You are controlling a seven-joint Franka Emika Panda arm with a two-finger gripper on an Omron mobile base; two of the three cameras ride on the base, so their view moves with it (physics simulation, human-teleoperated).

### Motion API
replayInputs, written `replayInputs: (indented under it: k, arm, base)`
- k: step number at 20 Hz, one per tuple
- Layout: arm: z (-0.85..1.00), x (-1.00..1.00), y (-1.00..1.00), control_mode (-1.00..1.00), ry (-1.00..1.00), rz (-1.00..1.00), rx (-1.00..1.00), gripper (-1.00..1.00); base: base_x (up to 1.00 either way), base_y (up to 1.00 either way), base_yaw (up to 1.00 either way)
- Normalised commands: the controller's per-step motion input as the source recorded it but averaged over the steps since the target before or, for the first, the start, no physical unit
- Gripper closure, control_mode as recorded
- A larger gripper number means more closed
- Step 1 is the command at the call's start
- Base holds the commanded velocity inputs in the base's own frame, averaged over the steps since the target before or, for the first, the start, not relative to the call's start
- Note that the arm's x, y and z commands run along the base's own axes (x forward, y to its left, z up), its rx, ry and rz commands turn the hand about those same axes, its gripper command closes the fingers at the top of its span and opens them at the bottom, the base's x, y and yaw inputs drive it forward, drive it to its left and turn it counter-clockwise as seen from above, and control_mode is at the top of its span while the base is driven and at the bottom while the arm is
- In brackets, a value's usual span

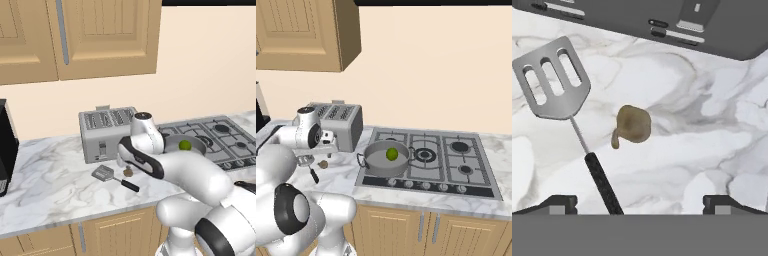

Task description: Put the garlic and lime in the pot. Retrieve the spatula and lightly stir the vegetables in the pot.

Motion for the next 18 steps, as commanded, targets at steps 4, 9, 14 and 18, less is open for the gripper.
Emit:
replayInputs:
  k: [4,9,14,18]
  arm:
    - [-0.41,0.49,0.12,-1.0,0.0,-0.08,0.05,-1.0]
    - [-0.12,0.22,0.02,-1.0,0.0,0.0,0.04,-1.0]
    - [-0.03,0.07,0.01,-1.0,0.06,0.0,0.0,-1.0]
    - [-0.12,-0.09,0.0,-1.0,0.07,0.0,0.0,-1.0]
  base:
    - [0.0,0.0,0.0]
    - [0.0,0.0,0.0]
    - [0.0,0.0,0.0]
    - [0.0,0.0,0.0]
